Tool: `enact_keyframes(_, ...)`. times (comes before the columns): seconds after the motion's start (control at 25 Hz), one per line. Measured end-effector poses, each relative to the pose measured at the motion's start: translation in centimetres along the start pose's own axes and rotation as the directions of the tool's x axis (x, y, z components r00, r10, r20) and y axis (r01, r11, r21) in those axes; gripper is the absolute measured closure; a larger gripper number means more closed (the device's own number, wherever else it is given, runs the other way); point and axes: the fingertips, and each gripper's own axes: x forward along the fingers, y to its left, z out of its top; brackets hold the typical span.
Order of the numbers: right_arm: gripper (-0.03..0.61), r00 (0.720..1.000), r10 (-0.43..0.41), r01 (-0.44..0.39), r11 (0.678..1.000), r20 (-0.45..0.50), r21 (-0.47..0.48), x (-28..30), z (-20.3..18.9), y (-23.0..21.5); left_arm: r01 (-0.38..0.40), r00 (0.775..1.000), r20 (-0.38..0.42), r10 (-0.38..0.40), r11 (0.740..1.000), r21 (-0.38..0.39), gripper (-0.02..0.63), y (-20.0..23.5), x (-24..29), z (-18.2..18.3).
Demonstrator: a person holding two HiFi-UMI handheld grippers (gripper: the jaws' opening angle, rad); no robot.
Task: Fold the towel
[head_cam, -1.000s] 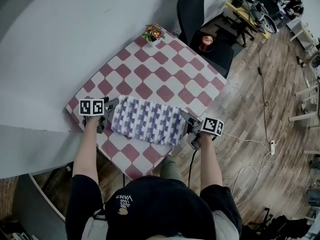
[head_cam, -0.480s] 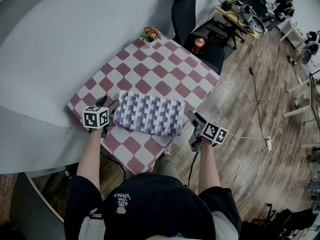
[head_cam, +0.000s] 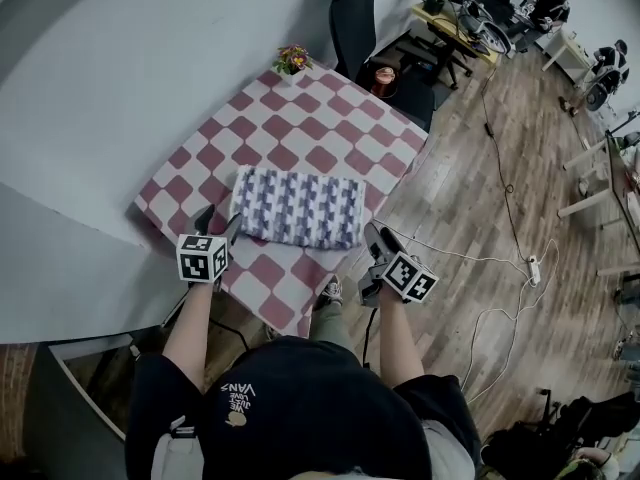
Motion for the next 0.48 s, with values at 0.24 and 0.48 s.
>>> enact_keyframes(0.24, 0.324, 0.998, -0.066, 0.065, 0.998, -0.009, -0.023, -1.0, -3.6, -0.5, -0.028, 1.0, 0.004, 0.027, 0.994, 0.106, 0.35, -1.4, -1.3, -1.8)
enact_keyframes(0.48, 0.314, 0.994, -0.093, 0.096, 0.993, -0.062, 0.062, -0.4, -7.0, -1.2, 0.017, 0.999, -0.044, -0.009, 0.981, 0.191, 0.35, -2.6, -0.5, -4.3)
